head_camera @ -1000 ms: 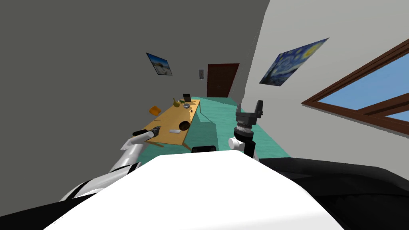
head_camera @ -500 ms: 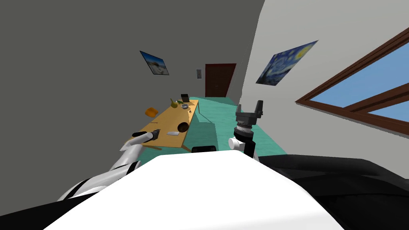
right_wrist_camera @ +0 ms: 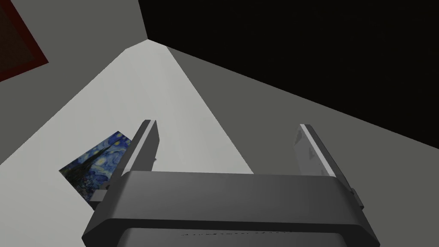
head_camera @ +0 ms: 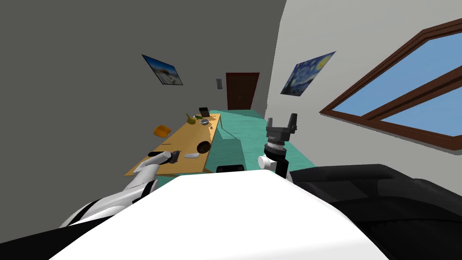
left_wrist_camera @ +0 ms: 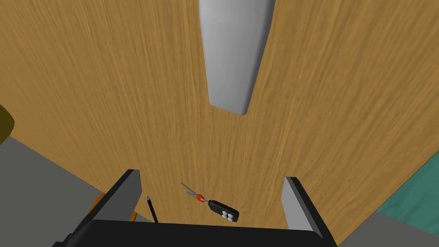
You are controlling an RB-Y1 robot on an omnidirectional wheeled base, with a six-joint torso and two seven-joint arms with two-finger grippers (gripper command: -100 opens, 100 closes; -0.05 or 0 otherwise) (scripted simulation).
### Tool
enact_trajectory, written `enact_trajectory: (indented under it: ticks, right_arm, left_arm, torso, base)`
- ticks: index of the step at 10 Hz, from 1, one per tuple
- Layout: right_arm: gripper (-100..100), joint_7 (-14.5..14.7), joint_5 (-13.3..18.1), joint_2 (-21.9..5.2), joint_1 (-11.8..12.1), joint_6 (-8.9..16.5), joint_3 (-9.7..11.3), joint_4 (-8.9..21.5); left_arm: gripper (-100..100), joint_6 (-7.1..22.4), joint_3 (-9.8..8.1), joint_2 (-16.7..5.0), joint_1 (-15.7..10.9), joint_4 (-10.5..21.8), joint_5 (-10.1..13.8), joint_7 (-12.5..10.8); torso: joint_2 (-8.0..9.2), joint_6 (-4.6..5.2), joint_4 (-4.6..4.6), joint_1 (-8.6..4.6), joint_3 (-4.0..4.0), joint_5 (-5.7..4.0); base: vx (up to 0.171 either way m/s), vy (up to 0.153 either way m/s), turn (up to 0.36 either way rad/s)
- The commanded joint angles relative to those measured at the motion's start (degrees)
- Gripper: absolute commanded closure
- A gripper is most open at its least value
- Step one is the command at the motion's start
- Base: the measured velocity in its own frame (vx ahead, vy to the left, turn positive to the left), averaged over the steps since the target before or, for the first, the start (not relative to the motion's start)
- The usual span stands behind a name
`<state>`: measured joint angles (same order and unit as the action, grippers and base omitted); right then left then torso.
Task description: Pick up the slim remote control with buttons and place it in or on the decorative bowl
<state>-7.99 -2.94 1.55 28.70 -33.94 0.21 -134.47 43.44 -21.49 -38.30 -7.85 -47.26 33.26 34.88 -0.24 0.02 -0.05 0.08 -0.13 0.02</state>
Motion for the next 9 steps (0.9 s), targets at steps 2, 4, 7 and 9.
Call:
enact_trajectory:
  ticks: [2,4,7,9]
  right_arm:
    - [0,0.00,0.00,0.00,0.01,0.00,0.00,0.00]
    - [0,0.00,0.00,0.00,0.01,0.00,-0.01,0.00]
    - [0,0.00,0.00,0.00,0.01,0.00,-0.01,0.00]
    - [0,0.00,0.00,0.00,0.01,0.00,0.00,0.00]
  left_arm:
    - [-100,3.25,-0.03,-0.55,-0.77,4.50,1.13,1.48]
    - [-100,5.18,-0.06,-0.89,-1.18,8.42,1.84,2.30]
    - [-100,7.00,-0.08,-1.20,-1.54,10.72,2.50,3.07]
    - [-100,8.67,-0.09,-1.48,-1.86,13.04,3.12,3.78]
  torso:
    - [0.04,-0.08,-0.01,-0.02,0.02,0.00]
    - [0.05,-0.08,0.00,0.02,0.02,0.01]
    - [0.13,-0.10,0.02,-0.07,0.07,-0.01]
    - [0.10,-0.07,0.01,-0.07,0.05,-0.02]
  base:
    - [0.049,0.030,-0.137]
    - [0.044,0.041,-0.139]
    - [0.030,0.020,-0.083]
    - [0.033,0.028,-0.138]
